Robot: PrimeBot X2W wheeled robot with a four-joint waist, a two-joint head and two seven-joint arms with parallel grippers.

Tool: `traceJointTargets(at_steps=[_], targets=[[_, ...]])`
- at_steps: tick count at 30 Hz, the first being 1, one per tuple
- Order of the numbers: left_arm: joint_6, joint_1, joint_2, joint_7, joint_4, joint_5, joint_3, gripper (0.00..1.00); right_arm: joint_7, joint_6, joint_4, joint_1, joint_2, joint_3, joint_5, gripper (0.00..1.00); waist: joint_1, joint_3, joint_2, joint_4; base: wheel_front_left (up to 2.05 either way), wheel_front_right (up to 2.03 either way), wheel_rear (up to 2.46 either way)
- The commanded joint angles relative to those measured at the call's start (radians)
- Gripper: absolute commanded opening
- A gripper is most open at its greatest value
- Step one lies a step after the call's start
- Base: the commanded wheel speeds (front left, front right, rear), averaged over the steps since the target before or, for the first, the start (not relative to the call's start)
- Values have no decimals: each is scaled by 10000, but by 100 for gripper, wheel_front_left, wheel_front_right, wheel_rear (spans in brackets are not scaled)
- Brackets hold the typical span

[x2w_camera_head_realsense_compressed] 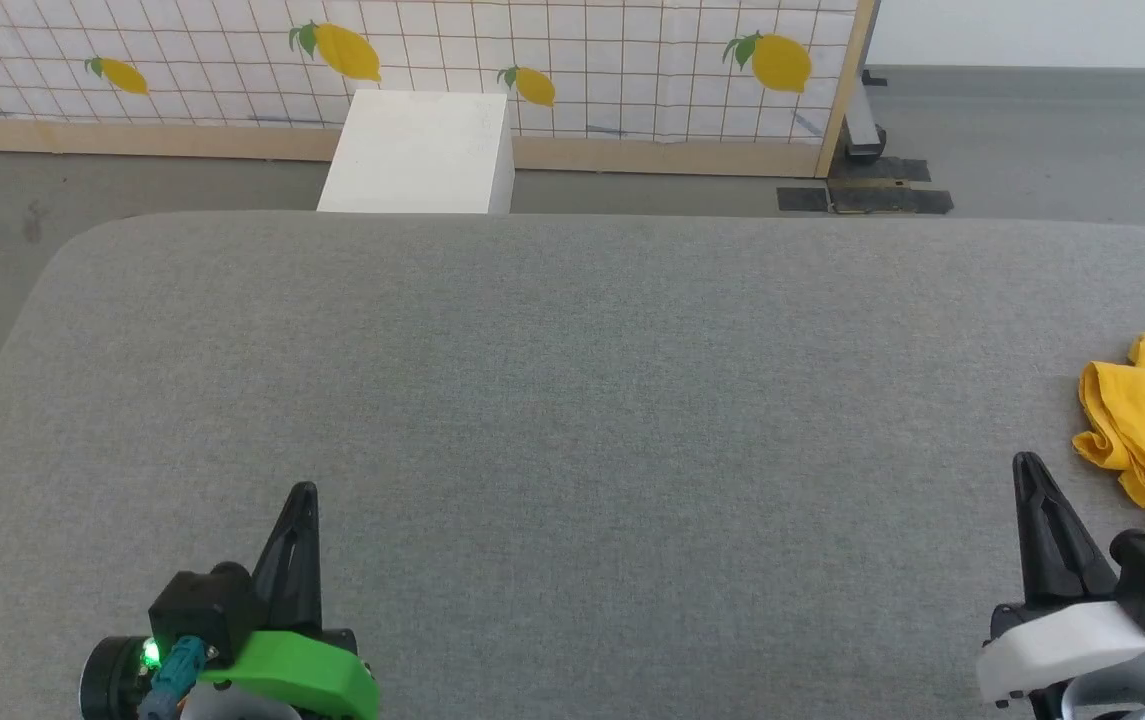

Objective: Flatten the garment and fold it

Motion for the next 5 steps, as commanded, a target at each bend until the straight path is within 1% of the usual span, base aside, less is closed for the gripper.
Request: traceJointTargets(at_steps=[1, 5], targets=[[-83, -195, -109, 77, 42, 166, 89, 0, 51, -5, 27, -165, 3, 60, -47, 0, 0, -4, 0, -1, 0, 0, 0], [-132, -220, -188, 157, 55, 295, 171, 0, 105, -5, 31, -191, 4, 128, -54, 0, 0, -16, 0, -2, 0, 0, 0]])
